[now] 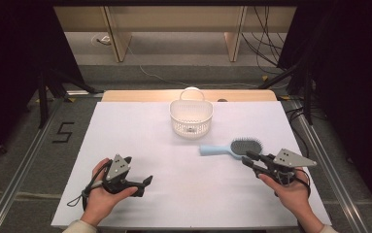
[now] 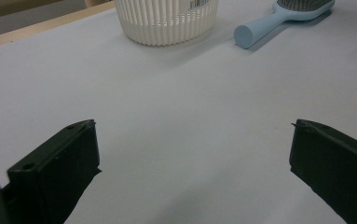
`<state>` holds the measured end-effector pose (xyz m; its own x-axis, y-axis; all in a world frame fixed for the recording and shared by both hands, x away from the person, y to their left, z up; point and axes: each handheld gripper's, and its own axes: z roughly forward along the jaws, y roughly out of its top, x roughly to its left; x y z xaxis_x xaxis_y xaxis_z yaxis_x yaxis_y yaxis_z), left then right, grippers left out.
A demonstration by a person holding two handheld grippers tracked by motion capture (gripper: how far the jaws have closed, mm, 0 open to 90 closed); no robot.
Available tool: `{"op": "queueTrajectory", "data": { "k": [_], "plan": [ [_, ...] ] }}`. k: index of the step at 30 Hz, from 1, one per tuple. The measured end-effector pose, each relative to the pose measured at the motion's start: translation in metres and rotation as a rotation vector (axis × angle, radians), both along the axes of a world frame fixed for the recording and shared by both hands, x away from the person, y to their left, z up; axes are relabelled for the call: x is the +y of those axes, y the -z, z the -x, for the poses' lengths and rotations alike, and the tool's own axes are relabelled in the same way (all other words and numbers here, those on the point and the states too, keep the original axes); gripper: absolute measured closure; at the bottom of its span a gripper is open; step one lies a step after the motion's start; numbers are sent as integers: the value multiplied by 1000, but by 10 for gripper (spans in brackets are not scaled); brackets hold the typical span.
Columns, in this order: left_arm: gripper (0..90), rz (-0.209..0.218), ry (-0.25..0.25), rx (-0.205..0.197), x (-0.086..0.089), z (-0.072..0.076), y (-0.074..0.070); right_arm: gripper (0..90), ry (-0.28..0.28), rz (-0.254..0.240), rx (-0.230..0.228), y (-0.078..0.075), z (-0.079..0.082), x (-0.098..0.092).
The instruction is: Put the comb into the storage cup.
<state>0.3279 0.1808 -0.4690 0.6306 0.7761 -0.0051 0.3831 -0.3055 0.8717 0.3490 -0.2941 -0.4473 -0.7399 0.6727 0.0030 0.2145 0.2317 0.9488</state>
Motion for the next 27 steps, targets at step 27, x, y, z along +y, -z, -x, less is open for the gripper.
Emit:
{"op": "queueTrajectory", "data": {
  "k": [27],
  "plan": [
    [21, 3, -7, 2, 2, 1, 2, 900, 56, 181, 230, 10, -97, 105]
  ]
}}
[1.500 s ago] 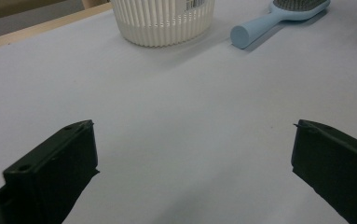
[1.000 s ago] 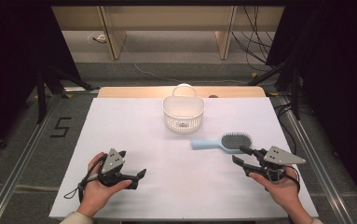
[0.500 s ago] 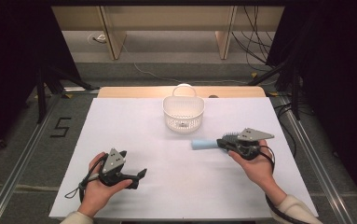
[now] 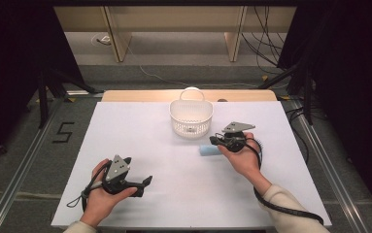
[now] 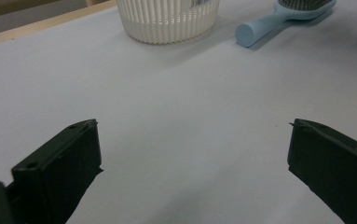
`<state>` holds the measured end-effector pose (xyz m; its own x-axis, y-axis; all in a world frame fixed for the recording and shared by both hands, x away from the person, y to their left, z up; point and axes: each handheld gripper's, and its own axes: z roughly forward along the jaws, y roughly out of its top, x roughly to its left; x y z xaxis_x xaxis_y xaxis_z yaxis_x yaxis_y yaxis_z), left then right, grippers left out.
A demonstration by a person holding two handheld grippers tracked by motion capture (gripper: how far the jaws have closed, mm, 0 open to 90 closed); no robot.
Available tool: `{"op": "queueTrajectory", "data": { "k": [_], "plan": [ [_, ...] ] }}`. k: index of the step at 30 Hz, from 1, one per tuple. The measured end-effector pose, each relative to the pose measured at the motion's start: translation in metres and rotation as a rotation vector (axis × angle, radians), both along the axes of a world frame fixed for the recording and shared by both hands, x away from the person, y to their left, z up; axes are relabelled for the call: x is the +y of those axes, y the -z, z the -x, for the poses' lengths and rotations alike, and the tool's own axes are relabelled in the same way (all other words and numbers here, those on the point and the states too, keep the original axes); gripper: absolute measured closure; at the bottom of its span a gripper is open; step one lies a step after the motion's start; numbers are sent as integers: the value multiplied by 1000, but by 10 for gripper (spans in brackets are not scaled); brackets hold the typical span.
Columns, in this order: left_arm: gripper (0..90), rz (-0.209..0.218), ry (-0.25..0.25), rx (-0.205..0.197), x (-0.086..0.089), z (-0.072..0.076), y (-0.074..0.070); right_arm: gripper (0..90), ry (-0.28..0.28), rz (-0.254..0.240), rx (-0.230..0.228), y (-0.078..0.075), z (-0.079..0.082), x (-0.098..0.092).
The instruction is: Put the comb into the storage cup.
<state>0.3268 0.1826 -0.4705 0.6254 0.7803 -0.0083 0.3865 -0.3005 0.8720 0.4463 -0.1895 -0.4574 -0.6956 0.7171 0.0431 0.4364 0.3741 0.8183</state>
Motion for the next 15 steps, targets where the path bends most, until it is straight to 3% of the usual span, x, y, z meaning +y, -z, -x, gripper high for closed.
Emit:
{"op": "queueTrajectory", "data": {
  "k": [15],
  "plan": [
    [21, 2, -1, -1, 0, 0, 0, 900, 38, 78, 67, 13, -19, 13]
  ]
}}
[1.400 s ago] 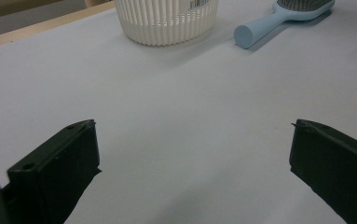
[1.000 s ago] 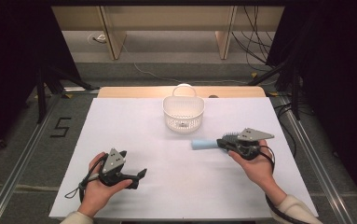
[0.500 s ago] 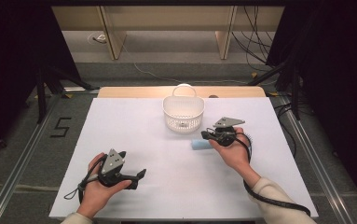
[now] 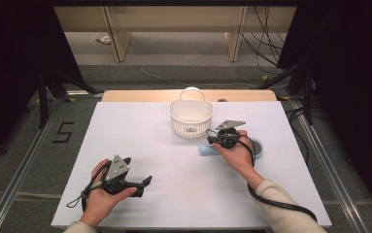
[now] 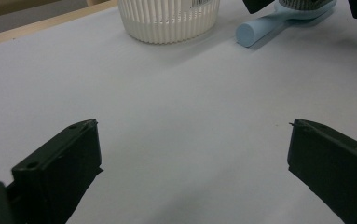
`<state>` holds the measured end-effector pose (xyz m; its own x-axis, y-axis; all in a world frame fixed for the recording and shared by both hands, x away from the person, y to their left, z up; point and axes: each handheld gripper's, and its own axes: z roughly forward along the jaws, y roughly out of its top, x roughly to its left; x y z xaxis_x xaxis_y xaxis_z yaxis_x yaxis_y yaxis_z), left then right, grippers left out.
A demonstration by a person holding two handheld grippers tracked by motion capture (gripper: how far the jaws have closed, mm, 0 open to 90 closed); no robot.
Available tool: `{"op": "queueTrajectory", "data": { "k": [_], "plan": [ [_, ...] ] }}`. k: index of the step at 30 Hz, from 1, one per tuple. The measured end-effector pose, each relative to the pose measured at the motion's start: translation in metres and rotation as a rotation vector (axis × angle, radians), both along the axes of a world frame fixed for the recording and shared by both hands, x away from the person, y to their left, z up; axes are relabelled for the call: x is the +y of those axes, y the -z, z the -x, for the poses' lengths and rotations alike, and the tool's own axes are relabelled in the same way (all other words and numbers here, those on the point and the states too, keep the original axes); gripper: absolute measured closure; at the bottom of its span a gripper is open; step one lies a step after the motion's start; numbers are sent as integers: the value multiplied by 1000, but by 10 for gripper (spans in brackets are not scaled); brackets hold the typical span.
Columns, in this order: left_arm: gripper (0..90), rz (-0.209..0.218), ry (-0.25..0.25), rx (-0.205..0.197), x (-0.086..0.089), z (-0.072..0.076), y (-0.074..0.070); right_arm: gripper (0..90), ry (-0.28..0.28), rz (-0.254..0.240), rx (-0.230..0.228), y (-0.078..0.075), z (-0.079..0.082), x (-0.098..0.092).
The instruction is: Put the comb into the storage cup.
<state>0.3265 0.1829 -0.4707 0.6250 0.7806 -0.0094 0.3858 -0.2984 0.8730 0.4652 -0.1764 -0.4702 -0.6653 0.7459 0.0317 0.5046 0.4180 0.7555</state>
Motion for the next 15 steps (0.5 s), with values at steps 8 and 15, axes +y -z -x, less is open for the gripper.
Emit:
{"op": "queueTrajectory", "data": {
  "k": [8, 15],
  "plan": [
    [22, -3, 1, -6, 1, 0, 0, 900, 6, 40, 25, 2, -3, 5],
    [21, -5, -5, -15, 3, -1, -1, 900, 13, 57, 48, 4, -5, 7]
  ]
}}
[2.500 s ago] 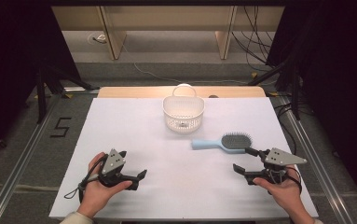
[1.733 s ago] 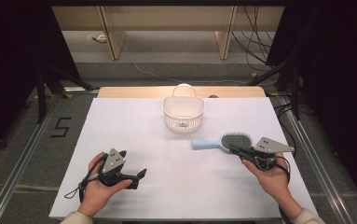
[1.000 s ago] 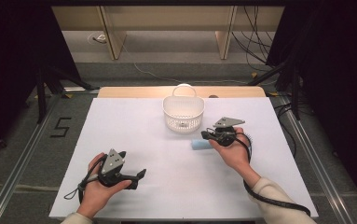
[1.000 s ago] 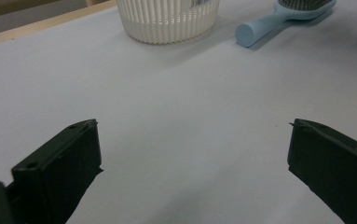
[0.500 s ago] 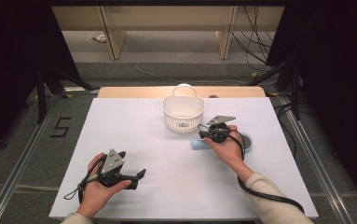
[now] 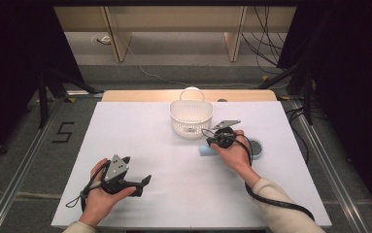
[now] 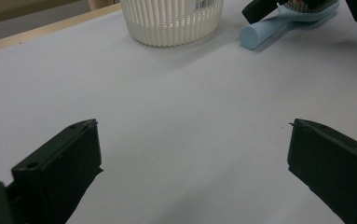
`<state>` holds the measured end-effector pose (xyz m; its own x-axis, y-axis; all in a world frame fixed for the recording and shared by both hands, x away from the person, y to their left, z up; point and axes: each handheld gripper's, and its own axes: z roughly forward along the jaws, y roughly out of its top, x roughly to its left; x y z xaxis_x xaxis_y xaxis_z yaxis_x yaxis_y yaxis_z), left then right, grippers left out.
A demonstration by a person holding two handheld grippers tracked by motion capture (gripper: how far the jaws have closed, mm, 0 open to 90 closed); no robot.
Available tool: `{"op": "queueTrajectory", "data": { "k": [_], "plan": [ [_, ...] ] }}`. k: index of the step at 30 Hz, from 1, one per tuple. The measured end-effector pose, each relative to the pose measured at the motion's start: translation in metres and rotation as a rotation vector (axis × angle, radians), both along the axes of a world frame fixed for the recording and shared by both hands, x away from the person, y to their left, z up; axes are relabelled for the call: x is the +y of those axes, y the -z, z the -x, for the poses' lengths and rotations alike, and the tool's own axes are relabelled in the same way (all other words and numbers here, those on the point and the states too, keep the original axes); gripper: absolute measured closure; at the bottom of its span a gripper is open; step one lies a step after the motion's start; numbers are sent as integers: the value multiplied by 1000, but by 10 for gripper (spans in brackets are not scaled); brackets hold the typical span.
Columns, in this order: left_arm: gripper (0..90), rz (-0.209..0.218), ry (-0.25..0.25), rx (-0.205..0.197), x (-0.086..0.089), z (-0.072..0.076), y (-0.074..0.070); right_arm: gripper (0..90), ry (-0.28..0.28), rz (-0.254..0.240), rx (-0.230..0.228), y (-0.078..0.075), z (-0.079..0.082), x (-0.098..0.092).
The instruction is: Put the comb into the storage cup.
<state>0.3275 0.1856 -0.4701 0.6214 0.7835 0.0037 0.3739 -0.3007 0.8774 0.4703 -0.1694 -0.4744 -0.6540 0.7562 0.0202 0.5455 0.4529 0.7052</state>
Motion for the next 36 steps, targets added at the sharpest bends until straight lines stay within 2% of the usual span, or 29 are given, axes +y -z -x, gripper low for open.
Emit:
{"op": "queueTrajectory", "data": {
  "k": [4, 9, 20, 36],
  "plan": [
    [21, 3, -4, -5, 2, -1, 0, 900, -1, 0, 13, 0, -1, 0],
    [21, 7, -8, -10, 3, -2, 1, 900, -17, 27, 52, 0, 0, 1],
    [26, 1, 12, -16, -3, -8, 3, 900, -51, 64, 107, -3, 14, -1],
    [29, -4, 18, -19, -6, -10, 3, 900, -96, 110, 135, -5, 33, -6]
  ]
}}
